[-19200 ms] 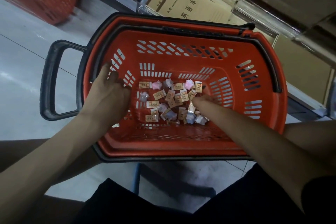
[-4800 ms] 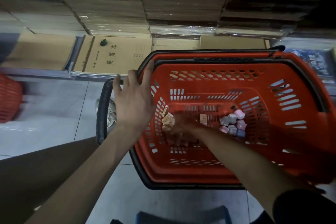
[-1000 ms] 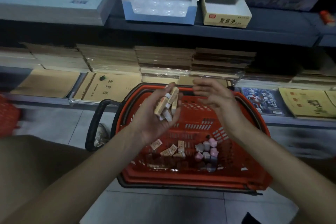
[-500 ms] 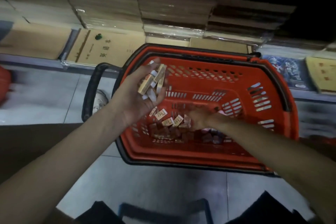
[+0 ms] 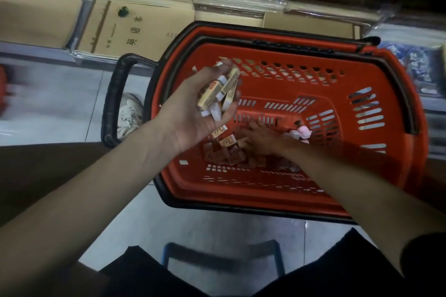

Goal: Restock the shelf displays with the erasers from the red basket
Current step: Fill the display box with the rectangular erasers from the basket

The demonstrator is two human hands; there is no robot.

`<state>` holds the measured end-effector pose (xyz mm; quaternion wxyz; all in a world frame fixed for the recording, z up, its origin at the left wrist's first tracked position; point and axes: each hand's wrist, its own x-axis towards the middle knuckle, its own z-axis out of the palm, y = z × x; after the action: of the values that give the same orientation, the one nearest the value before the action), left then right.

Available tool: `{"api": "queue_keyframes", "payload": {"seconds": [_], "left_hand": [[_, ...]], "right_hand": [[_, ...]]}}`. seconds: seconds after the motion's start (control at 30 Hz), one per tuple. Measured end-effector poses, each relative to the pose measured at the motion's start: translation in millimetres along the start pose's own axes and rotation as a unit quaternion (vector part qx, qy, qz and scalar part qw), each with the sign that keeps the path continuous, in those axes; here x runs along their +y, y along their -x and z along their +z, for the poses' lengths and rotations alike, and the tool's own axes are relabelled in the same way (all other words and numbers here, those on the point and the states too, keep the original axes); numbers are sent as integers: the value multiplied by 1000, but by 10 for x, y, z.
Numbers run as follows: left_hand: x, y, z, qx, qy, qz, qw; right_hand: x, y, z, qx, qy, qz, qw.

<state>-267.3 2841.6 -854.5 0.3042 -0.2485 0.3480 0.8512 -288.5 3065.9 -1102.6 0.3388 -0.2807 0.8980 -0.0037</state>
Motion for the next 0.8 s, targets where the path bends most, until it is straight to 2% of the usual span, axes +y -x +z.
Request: {"api": "queue_keyframes", "payload": {"seconds": [0.07,0.2,0.33,0.57,0.7,0.8], "left_hand": [[-18,-5,4,14,7,-4,1000],[-39,-11,5,30,10,-1,1000],[-58,-12,14,34,12,1,999],[-84,-46,45,62,13,9,998],[-72,-26,112,80,32,15,996],[-42,68,220,78,40,28,996]], "right_hand": [[-10,-6,12,13,-31,11,999],[-35,1,-30,-7,-85,5,996],[-28,0,-13,-22,-117,34,992],[152,128,-156,-81,-295,146,941],[213,347,-672,6,-396,183,900],[132,588,-1294,104,-465,164,864]]}}
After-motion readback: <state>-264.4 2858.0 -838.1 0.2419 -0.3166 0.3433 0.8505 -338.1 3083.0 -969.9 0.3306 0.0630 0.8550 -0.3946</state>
